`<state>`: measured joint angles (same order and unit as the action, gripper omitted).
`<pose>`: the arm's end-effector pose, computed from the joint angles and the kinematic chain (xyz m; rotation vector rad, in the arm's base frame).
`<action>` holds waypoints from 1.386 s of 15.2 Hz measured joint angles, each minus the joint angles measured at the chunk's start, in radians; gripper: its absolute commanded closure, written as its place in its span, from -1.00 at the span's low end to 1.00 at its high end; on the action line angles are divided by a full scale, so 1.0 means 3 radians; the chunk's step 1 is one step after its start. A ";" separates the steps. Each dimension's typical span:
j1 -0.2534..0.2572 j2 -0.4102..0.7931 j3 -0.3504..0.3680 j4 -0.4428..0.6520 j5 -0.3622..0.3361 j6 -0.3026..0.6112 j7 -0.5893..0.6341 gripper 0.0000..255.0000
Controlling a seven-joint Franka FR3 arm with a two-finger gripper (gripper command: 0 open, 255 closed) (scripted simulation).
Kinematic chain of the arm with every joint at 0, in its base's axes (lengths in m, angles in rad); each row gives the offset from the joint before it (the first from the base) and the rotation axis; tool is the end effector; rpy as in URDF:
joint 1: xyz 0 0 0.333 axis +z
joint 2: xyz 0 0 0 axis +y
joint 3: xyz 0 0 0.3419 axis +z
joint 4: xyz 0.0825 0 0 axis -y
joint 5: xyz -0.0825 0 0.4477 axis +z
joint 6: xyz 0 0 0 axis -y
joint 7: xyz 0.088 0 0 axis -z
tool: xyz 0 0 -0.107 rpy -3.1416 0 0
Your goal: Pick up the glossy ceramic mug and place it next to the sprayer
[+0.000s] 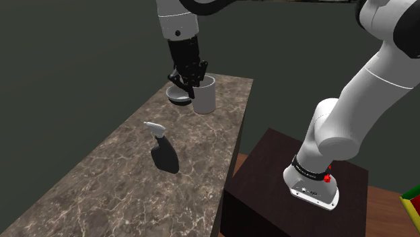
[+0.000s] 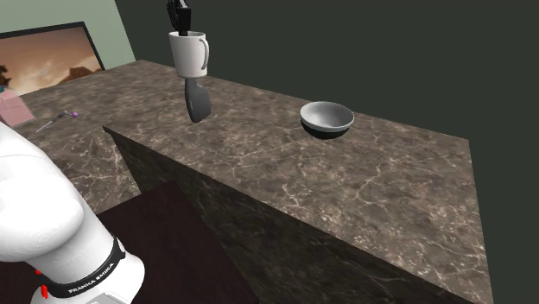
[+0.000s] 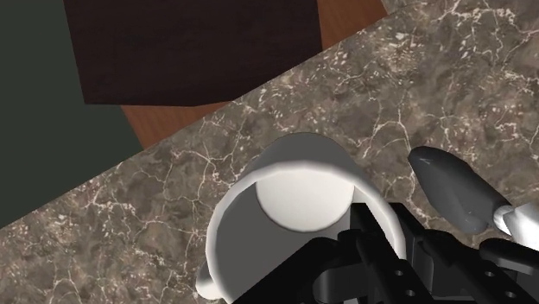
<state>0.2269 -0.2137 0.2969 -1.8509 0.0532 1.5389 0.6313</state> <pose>0.4577 0.2875 0.6165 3.0678 -0.1818 -0.1311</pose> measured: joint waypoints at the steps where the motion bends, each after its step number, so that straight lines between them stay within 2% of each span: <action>1: 0.0003 -0.0008 0.0003 -0.0051 0.0004 0.0044 0.0003 1.00; 21: 0.0023 0.0010 0.0041 -0.0940 0.0018 0.0950 0.0009 1.00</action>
<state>0.2338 -0.2106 0.3092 -2.1328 0.0585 1.8240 0.6339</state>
